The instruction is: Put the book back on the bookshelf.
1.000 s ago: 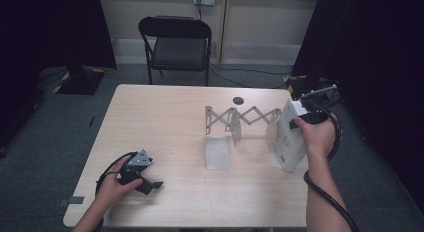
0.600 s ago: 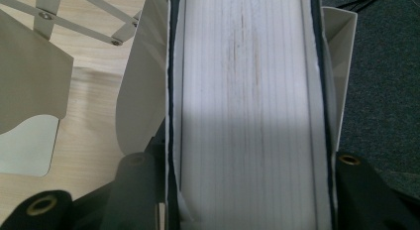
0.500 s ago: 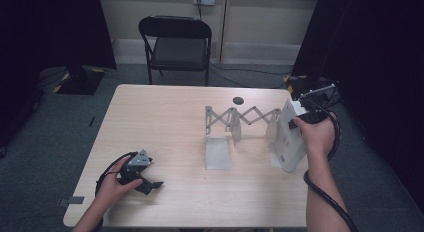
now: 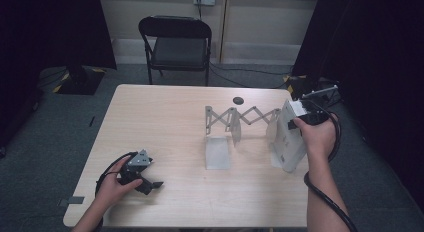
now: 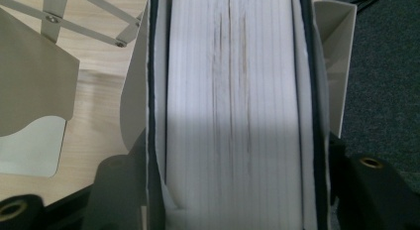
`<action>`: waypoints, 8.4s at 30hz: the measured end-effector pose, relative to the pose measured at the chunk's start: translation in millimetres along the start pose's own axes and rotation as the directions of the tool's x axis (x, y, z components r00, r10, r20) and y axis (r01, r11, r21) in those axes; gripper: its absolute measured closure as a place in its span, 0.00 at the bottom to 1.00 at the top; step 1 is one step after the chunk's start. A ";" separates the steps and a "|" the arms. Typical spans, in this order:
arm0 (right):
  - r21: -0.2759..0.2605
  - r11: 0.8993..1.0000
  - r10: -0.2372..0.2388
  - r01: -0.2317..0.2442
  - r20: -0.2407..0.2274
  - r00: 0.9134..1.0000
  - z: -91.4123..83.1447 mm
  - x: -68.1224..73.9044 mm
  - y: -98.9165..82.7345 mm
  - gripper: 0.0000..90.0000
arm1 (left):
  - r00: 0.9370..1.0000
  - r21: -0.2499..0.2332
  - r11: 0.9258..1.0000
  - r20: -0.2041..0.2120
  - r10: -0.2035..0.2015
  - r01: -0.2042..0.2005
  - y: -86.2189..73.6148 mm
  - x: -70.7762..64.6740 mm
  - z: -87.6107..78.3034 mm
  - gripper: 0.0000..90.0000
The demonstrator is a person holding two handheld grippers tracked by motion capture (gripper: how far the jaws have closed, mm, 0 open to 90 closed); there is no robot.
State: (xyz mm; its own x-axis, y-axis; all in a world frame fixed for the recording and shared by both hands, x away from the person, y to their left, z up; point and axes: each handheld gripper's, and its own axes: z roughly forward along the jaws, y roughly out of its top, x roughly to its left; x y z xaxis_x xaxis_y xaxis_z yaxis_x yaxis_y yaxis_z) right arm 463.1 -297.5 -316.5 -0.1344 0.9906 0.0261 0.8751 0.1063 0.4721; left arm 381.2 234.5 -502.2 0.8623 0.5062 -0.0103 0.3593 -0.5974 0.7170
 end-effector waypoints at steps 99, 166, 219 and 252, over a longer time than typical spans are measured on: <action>-0.014 0.996 -0.092 0.091 -0.138 0.986 -41.7 -10.2 -74.9 0.28 | 1.000 -0.001 1.000 -0.001 0.000 0.000 0.0 0.0 0.1 0.00; -0.066 0.945 -0.324 0.319 -0.305 0.896 6.2 79.7 -104.8 0.22 | 1.000 -0.001 1.000 -0.001 -0.001 0.001 -0.1 0.0 0.2 0.00; -0.124 0.874 -0.475 0.469 -0.419 0.774 80.8 164.6 -123.3 0.21 | 1.000 -0.002 1.000 -0.001 -0.001 0.001 -0.1 -0.1 0.2 0.00; -0.262 0.770 -0.638 0.582 -0.323 0.699 120.1 210.0 -148.7 0.14 | 1.000 -0.002 1.000 -0.001 -0.001 0.001 -0.1 -0.1 0.2 0.00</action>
State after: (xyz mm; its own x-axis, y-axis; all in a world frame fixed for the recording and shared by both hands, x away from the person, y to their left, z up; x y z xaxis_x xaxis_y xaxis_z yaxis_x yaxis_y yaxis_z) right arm 360.6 -94.9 -487.0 -0.8026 0.5965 0.0019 0.4738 0.6355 0.6097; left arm 381.1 234.3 -502.4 0.8619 0.5070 -0.0103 0.3592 -0.5961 0.7181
